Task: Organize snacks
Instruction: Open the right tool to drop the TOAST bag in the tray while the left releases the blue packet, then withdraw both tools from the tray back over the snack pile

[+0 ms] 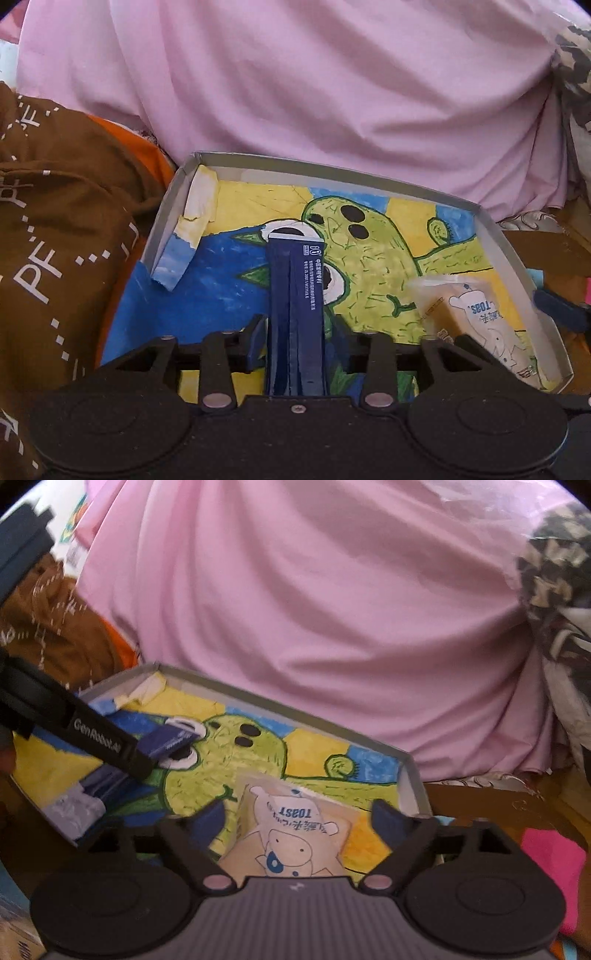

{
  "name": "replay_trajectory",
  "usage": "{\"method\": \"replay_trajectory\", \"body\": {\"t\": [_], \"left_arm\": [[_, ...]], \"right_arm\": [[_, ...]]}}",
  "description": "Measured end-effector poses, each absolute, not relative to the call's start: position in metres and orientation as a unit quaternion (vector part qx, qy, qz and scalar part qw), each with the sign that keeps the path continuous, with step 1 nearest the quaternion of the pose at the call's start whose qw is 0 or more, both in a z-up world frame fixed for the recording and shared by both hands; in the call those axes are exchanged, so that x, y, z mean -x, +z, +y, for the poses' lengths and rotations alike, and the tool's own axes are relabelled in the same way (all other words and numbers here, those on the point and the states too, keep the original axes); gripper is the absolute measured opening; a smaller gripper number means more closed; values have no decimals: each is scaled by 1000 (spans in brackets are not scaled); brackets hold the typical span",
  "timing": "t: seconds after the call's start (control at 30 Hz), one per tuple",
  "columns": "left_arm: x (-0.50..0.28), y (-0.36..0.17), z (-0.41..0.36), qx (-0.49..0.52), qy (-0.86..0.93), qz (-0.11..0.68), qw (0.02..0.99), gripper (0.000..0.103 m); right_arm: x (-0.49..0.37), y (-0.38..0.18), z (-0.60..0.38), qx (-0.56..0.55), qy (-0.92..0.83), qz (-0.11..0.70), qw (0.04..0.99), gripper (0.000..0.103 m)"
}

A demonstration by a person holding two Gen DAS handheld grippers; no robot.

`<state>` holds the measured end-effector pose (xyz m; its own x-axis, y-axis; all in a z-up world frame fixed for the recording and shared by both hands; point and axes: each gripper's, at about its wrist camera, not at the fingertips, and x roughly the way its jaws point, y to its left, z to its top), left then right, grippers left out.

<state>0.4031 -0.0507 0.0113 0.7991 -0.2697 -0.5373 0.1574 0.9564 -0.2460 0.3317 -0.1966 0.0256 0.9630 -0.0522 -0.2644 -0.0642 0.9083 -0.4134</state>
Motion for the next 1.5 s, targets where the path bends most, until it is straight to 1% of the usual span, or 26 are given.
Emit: {"method": "replay_trajectory", "body": {"t": [0.03, 0.1, 0.23, 0.3, 0.37, 0.5, 0.7, 0.83, 0.93, 1.03, 1.33, 1.5], "left_arm": [[-401, 12, -51, 99, -109, 293, 945, 57], [-395, 16, -51, 107, -101, 285, 947, 65], [-382, 28, -48, 117, -101, 268, 951, 75], [-372, 36, -47, 114, -95, 255, 956, 79], [-362, 45, -46, 108, -93, 240, 960, 81], [-340, 61, -45, 101, -98, 223, 965, 90], [-304, 78, -43, 91, -98, 202, 970, 91], [-279, 89, -41, 84, -99, 187, 974, 93], [-258, 93, -39, 82, -104, 179, 975, 97], [-234, 96, -40, 76, -111, 171, 976, 97], [-169, 90, -41, 72, -118, 167, 976, 99], [-133, 74, -44, 41, -110, 177, 977, 99]], "right_arm": [[-330, 28, -198, 210, 5, 133, 969, 94], [-326, 33, -200, 208, 4, 130, 969, 97], [-314, 47, -210, 187, -16, 121, 975, 103], [-303, 56, -216, 166, -11, 112, 980, 103], [-291, 64, -220, 144, -4, 102, 984, 103], [-268, 80, -223, 116, 1, 85, 990, 103], [-233, 100, -218, 112, 1, 61, 992, 103], [-205, 109, -216, 109, 6, 50, 993, 103], [-183, 108, -216, 103, 9, 47, 994, 103], [-160, 105, -215, 103, 13, 52, 993, 103], [-97, 94, -206, 110, 20, 53, 992, 103], [-68, 83, -205, 106, 20, 69, 992, 103]]}}
